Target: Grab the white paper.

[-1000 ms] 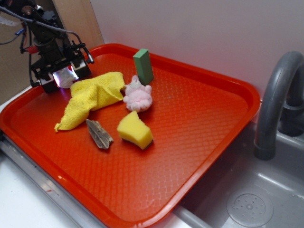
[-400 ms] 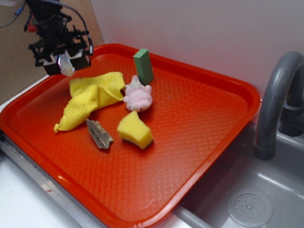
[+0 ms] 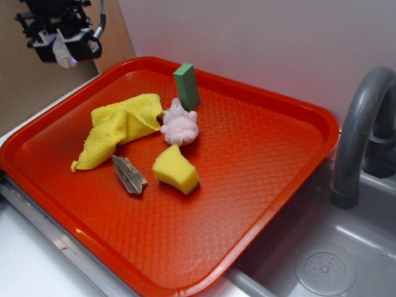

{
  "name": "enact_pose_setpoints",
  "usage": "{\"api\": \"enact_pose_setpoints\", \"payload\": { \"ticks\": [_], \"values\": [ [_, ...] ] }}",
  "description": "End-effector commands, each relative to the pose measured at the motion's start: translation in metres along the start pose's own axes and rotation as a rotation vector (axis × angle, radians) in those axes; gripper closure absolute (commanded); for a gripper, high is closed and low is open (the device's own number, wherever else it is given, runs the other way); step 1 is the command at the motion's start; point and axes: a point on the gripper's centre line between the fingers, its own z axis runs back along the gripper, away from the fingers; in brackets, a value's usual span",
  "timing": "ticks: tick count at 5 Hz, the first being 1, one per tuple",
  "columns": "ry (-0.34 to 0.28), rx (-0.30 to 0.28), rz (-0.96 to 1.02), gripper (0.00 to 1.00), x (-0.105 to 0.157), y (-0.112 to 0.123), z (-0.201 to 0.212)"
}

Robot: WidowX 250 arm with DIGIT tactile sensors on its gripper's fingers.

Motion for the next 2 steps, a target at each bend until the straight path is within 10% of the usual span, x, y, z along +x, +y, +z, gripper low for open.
{"api": "enact_pose_setpoints", "payload": {
  "ticks": [1, 2],
  "values": [
    [-0.175, -0.110, -0.141, 1.00, -0.0296, -0.0145, 0.0736],
    [-0.156, -0.157, -0.110, 1.00, -0.0280, -0.0124, 0.0704]
  ]
}}
